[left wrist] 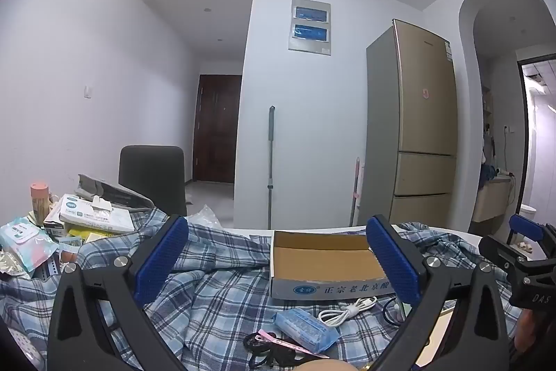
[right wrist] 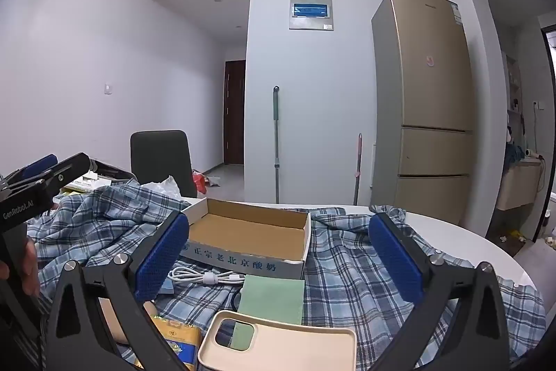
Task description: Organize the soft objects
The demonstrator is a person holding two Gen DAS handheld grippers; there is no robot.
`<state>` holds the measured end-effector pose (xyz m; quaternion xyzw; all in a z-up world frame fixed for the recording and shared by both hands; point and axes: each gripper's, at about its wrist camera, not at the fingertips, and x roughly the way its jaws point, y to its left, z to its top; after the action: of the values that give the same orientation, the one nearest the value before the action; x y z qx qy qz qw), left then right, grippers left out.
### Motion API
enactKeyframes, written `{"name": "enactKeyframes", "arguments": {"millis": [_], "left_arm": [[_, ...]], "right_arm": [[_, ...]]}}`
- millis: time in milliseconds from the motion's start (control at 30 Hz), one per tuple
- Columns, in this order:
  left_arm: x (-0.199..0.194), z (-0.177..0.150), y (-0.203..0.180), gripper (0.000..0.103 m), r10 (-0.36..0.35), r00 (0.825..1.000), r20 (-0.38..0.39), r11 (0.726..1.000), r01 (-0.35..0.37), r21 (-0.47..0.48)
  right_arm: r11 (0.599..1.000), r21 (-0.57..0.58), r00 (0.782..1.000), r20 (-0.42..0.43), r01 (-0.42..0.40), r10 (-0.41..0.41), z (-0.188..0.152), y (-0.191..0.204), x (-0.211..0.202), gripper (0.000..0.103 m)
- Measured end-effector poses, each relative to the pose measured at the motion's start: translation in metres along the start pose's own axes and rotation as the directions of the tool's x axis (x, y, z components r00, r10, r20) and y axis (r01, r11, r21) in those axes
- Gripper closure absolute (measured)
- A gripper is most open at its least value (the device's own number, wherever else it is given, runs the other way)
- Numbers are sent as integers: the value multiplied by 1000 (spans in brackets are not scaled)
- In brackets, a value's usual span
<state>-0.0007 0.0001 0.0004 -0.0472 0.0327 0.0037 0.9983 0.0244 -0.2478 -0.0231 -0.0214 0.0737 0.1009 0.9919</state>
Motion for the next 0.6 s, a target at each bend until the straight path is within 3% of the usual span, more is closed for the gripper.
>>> {"name": "enactKeyframes", "arguments": {"millis": [533, 600], "left_arm": [[-1, 11, -8, 0, -2, 1000, -9, 1000, 2, 23], [-2, 2, -6, 0, 2, 1000, 0, 1000, -2, 30]], "right_arm": [[1000, 25, 1000, -4, 11, -11, 0, -3, 0, 0], [1000, 28, 1000, -2, 7, -7, 0, -4, 0, 0]]}}
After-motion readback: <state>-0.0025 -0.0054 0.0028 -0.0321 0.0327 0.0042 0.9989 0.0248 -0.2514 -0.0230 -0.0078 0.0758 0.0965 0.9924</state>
